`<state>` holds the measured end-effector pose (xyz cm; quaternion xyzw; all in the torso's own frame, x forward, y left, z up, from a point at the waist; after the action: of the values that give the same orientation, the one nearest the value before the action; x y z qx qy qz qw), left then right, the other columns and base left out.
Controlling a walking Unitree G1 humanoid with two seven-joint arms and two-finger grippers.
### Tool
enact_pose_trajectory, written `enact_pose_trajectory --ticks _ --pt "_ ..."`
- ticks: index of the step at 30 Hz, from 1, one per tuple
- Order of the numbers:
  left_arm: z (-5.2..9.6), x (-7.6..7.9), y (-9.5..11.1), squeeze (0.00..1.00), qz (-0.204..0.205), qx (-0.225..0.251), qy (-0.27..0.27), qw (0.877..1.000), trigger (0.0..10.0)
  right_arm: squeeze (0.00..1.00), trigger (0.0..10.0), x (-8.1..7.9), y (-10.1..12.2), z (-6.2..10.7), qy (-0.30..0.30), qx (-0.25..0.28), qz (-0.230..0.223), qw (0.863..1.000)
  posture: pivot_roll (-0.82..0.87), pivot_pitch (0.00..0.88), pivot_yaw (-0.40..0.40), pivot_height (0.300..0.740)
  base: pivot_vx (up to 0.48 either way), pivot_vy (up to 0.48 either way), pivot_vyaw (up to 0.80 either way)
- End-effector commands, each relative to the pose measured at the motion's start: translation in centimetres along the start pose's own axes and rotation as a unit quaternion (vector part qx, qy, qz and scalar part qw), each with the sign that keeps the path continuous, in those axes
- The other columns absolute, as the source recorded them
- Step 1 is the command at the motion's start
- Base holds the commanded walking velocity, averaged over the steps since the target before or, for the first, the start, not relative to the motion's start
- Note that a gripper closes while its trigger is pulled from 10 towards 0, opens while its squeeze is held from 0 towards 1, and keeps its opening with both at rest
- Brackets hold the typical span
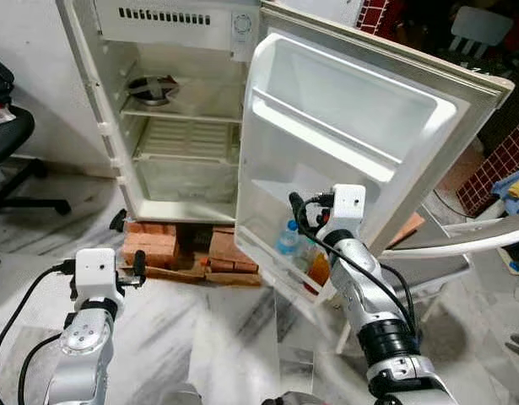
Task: Restocking fridge
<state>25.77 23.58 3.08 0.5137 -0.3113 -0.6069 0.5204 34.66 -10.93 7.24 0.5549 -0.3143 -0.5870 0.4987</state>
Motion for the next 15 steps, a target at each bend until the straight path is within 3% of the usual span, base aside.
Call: enact_pose_trajectory --ticks 1,10,13,15 --pt "-0.1 0.4 0.1 0.0 -0.003 0.002 -0.007 1.0 10.0 0.0 10.0 0.3 0.4 0.1 0.001 0.004 -0.002 1.0 0.2 0.0 -0.068 0.74 0.0 -0.48 0.0" --pt "-0.1 0.3 0.0 0.0 -0.004 0.0 -0.004 1.0 10.0 0.0 10.0 -1.1 -0.2 0.2 0.051 -0.017 -0.027 0.998 0.2 0.001 -0.065 0.74 0.0 -0.48 0.0" --pt "0.0 0.3 0.0 0.0 -0.003 0.001 -0.003 1.0 10.0 0.0 10.0 -2.5 -0.8 0.5 0.111 -0.051 -0.057 0.991 0.2 0.001 -0.065 0.74 0.0 -0.16 0.0" --pt "0.0 0.1 -0.1 0.0 0.007 -0.005 0.003 1.0 10.0 0.0 10.0 -3.8 -1.5 1.3 0.183 -0.094 -0.066 0.976 0.2 0.001 -0.065 0.74 0.0 0.0 0.0"
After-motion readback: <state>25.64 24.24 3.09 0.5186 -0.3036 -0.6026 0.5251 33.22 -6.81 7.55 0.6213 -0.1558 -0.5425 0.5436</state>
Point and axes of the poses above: a point about 5 cm out from each wrist's last joint towards the gripper, its own z axis pointing back from the gripper into the wrist, its own y axis along the axis of the wrist's last joint, x = y × z, the point moved 3 cm from there along -z, pointing out of the wrist towards the gripper, and after that the axes turned 10 degrees about -z, right-handed, at the moved point
